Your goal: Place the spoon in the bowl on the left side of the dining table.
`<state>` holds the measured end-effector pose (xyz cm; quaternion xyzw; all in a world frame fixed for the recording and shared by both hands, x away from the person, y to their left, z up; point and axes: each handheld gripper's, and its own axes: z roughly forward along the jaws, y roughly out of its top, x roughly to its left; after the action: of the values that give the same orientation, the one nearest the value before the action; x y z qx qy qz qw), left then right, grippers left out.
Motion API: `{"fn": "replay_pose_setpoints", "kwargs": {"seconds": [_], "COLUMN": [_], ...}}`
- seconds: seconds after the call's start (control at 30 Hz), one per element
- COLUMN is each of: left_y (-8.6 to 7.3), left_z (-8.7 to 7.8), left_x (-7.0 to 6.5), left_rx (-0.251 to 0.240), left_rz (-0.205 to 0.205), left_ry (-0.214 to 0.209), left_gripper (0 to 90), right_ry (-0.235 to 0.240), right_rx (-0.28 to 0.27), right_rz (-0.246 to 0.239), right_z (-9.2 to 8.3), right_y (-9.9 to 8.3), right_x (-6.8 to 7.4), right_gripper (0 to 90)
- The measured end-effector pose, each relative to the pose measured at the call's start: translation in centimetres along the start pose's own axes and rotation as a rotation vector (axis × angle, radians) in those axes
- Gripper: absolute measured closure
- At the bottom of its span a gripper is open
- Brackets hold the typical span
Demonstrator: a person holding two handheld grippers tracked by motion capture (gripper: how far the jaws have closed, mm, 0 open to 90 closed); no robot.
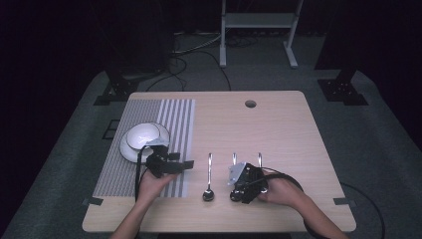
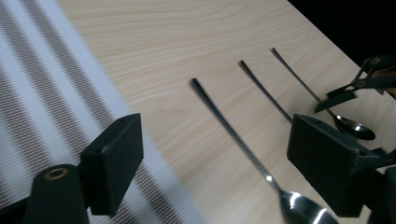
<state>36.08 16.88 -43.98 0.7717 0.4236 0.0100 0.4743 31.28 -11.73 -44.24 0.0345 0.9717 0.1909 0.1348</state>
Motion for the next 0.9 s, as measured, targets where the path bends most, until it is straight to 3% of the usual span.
{"fn": "replay_pose_setpoints", "kwargs": {"seconds": [0.1, 0.33, 0.53, 0.6, 0.9], "left_y": [0.4, 0.9, 1.0, 1.4, 2.2], "left_z": [1.3, 4.9, 7.4, 8.3, 9.2], "left_x": [-0.8, -2.8, -3.6, -4.0, -4.1], "left_rx": [0.031, 0.085, 0.142, 0.151, 0.160], "left_rz": [0.013, 0.026, 0.029, 0.029, 0.013], "left_ry": [-0.027, -0.097, -0.158, -0.176, -0.177], "left_gripper": [19.8, 20.0, 33.9, 33.9, 35.3], "right_ry": [-0.013, -0.019, -0.016, -0.009, 0.016], "right_rx": [0.000, -0.038, -0.046, -0.052, -0.076], "right_rz": [-0.011, 0.030, 0.041, 0.048, 0.069], "right_z": [0.5, 0.5, 0.5, 0.6, 0.7], "right_y": [-0.1, -0.6, -0.7, -0.9, -1.1], "right_x": [0.4, 0.6, 0.5, 0.4, 0.1], "right_gripper": [31.5, 33.1, 33.2, 33.2, 33.2]}}
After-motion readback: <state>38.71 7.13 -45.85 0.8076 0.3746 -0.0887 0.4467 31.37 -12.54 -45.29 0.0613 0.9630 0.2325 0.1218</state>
